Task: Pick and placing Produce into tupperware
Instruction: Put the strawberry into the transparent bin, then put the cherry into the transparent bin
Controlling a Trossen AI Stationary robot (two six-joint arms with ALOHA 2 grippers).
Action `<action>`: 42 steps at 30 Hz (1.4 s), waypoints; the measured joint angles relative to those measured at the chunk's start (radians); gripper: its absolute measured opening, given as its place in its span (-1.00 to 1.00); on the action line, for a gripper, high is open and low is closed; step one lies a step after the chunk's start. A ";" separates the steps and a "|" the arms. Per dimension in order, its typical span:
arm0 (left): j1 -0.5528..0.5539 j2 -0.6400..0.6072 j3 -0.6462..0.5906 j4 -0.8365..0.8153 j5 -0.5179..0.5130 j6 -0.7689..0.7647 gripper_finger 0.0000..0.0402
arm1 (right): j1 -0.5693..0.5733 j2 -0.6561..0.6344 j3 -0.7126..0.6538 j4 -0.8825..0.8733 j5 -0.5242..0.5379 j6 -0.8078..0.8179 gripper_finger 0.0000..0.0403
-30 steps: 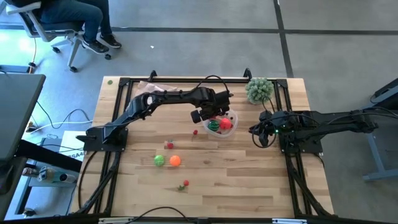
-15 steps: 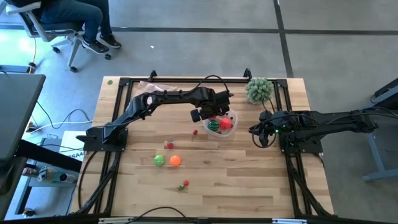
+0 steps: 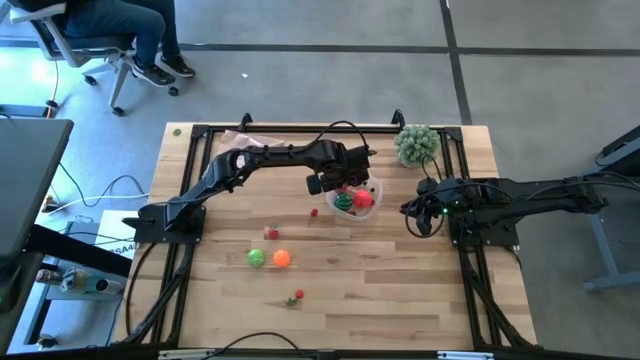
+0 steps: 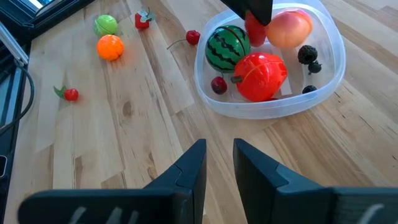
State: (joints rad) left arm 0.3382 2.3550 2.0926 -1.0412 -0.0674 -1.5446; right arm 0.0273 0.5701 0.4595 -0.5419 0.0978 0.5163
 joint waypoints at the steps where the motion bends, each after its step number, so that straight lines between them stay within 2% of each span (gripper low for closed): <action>1: 0.000 0.000 0.000 0.001 -0.002 0.000 -0.04 | 0.000 0.000 0.000 0.000 0.000 0.000 -0.65; 8: 0.002 0.000 0.000 0.011 -0.011 -0.008 0.20 | 0.000 0.000 0.000 0.000 0.000 0.000 -0.65; 12: 0.010 -0.007 0.036 -0.039 0.053 -0.007 0.21 | 0.000 0.000 0.000 0.000 0.000 0.000 -0.65; 16: 0.017 -0.012 0.154 -0.203 0.103 -0.004 0.18 | 0.000 0.000 0.000 0.000 0.000 0.000 -0.65; 20: 0.023 -0.018 0.266 -0.403 0.085 0.064 0.14 | 0.000 0.000 0.000 0.000 0.000 0.000 -0.65; 24: 0.022 -0.049 0.234 -0.491 0.071 0.297 0.12 | 0.000 0.000 0.000 0.000 0.000 0.000 -0.65; 29: 0.020 -0.051 0.202 -0.523 0.126 0.609 0.17 | 0.000 0.000 0.000 0.000 0.000 0.000 -0.65; 35: 0.010 -0.048 0.061 -0.537 0.201 0.666 0.25 | 0.000 0.000 0.000 0.000 0.000 0.000 -0.65; 38: 0.008 -0.048 0.008 -0.503 0.254 0.706 0.28 | 0.000 0.000 0.000 0.000 0.000 0.000 -0.65; 42: 0.007 -0.047 -0.029 -0.466 0.270 0.710 0.29 | 0.000 0.000 0.000 0.000 0.000 0.000 -0.65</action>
State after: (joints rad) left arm 0.3448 2.3077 2.0634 -1.5070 0.2028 -0.8348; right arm 0.0272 0.5700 0.4595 -0.5419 0.0978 0.5159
